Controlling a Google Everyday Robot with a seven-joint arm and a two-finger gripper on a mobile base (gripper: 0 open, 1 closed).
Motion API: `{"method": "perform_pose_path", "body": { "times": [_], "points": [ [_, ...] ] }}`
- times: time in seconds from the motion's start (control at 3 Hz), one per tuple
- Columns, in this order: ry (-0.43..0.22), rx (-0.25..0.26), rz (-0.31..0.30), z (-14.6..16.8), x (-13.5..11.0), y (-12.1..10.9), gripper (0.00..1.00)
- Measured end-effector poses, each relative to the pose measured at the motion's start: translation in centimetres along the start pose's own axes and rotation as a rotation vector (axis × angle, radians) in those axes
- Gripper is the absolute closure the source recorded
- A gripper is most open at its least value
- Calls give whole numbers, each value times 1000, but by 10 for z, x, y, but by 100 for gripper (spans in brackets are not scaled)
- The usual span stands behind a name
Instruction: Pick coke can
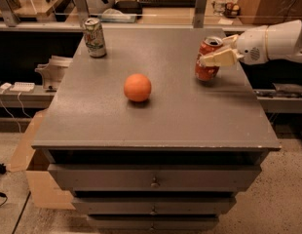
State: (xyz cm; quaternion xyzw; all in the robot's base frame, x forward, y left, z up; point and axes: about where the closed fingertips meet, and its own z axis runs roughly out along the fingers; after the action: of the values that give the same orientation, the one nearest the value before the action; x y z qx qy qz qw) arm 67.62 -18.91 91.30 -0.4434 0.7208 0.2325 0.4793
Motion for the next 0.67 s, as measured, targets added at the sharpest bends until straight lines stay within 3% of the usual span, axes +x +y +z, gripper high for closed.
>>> {"method": "perform_pose_path", "body": {
  "times": [0.33, 0.67],
  "points": [
    [-11, -9, -76, -6, -27, 5, 100],
    [-12, -15, -142, -12, -47, 9, 100]
  ]
}}
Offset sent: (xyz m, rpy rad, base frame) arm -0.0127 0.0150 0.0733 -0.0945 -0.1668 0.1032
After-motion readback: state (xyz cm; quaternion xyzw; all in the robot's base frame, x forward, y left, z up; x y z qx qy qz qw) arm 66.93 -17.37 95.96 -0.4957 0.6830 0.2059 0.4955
